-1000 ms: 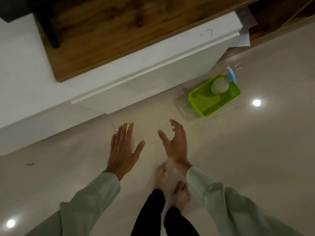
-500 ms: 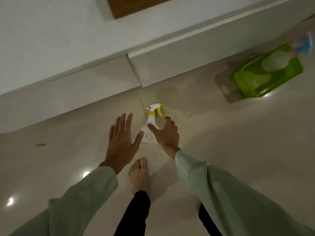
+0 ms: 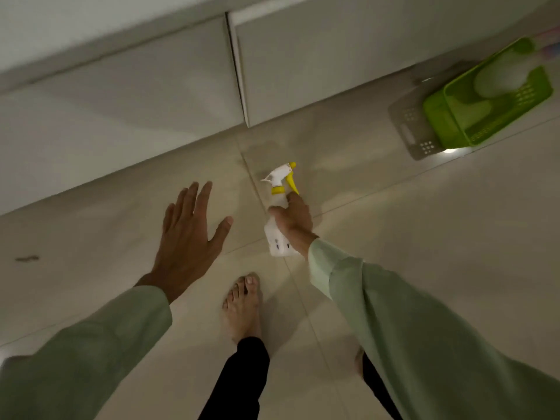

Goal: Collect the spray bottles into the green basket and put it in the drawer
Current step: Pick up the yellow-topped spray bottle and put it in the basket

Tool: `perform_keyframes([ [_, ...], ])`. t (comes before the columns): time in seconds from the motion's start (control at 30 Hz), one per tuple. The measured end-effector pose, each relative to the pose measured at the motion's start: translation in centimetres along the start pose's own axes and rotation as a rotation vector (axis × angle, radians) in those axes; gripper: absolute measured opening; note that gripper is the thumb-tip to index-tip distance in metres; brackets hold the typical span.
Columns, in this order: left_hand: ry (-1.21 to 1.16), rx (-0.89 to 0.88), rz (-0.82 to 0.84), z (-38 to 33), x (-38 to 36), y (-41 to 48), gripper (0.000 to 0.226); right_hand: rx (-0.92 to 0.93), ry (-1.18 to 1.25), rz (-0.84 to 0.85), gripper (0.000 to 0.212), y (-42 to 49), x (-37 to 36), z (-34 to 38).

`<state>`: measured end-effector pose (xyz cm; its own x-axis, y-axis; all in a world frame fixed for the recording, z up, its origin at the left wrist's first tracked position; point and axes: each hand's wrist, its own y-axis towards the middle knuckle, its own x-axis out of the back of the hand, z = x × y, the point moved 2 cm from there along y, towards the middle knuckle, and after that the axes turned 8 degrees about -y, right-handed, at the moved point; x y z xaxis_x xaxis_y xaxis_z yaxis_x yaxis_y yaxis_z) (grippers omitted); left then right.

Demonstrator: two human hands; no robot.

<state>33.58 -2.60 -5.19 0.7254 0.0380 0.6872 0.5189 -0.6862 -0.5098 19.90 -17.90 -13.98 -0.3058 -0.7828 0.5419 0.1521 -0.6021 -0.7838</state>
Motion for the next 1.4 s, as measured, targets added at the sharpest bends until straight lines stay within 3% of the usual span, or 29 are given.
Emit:
perform_keyframes([
  [0.23, -0.008, -0.067, 0.014, -10.9, 1.1, -3.1, 0.077, 0.137, 0.247, -0.183, 0.019, -4.8, 15.7, -3.8],
  [0.33, 0.001, -0.097, 0.009, -16.7, 0.8, -3.5, 0.081, 0.202, 0.353, -0.228, 0.023, -5.5, 23.3, -5.1],
  [0.57, -0.038, -0.146, -0.01, -31.1, -1.6, -2.4, 0.079, 0.372, 0.316, -0.407, 0.033, -5.7, 38.6, -8.4],
  [0.7, -0.044, -0.186, -0.006, -37.8, -3.6, 0.4, 0.078, 0.37, 0.376, -0.431, 0.037, -4.1, 45.1, -10.0],
  [1.0, -0.025, -0.229, 0.021, -44.3, -6.3, 10.7, 0.073, 0.344, 0.405, -0.441, 0.042, 4.8, 48.8, -9.1],
  [1.4, 0.038, -0.218, 0.096, -41.2, -13.5, 20.0, 0.074, 0.38, 0.207, -0.388, 0.045, 20.3, 43.9, -11.0],
])
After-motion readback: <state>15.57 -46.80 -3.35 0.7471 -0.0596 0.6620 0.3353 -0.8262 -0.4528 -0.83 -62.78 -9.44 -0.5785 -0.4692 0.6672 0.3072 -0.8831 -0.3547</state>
